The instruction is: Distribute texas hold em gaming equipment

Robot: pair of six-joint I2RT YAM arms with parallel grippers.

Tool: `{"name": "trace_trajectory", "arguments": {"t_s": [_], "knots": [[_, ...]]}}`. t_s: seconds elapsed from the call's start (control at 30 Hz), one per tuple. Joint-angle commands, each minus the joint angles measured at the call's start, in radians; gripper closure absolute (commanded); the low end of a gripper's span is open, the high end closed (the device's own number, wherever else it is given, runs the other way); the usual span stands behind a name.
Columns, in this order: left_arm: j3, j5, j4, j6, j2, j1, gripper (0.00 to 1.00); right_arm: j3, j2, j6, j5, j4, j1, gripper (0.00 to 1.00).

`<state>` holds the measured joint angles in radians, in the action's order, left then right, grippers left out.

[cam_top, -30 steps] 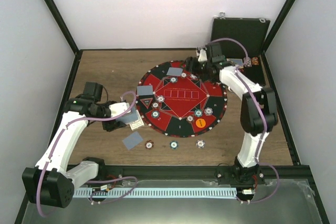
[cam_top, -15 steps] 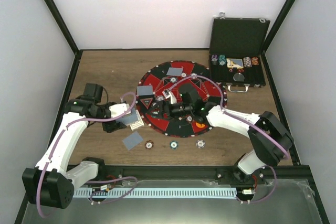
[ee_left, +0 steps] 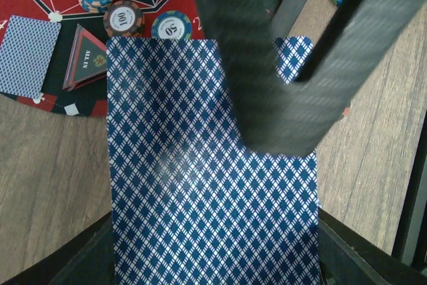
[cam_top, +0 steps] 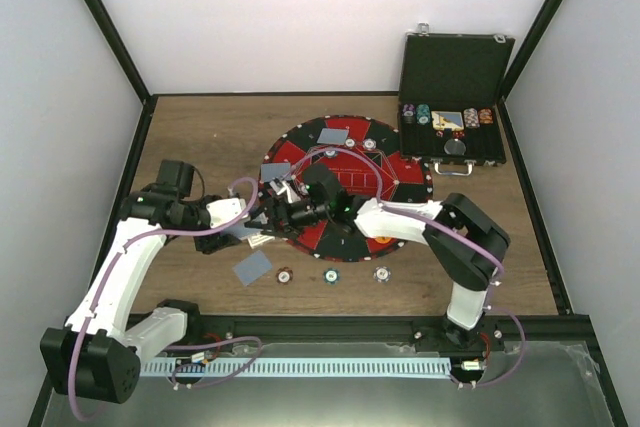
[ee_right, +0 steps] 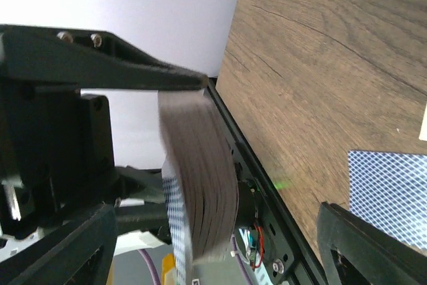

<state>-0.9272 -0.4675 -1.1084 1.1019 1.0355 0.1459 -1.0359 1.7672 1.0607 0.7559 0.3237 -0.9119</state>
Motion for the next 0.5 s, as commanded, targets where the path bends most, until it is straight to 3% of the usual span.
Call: {"name": "trace_trajectory", "arguments": {"t_s": [0.0, 0.3, 0.47], "knots": [[0.002, -0.044, -0.018, 0.022, -0.021, 0.004, 0.96, -0.077, 0.064, 0.025, 0.041, 0.054, -0.01, 0.17], [-0.008, -0.046, -0.025, 0.031, -0.01, 0.005, 0.96, -0.152, 0.181, 0.036, 0.124, 0.063, -0.01, 0.2], [-0.013, -0.049, -0.029, 0.025, -0.007, 0.006, 0.96, -0.113, 0.178, 0.038, 0.129, 0.082, 0.003, 0.29]]}}
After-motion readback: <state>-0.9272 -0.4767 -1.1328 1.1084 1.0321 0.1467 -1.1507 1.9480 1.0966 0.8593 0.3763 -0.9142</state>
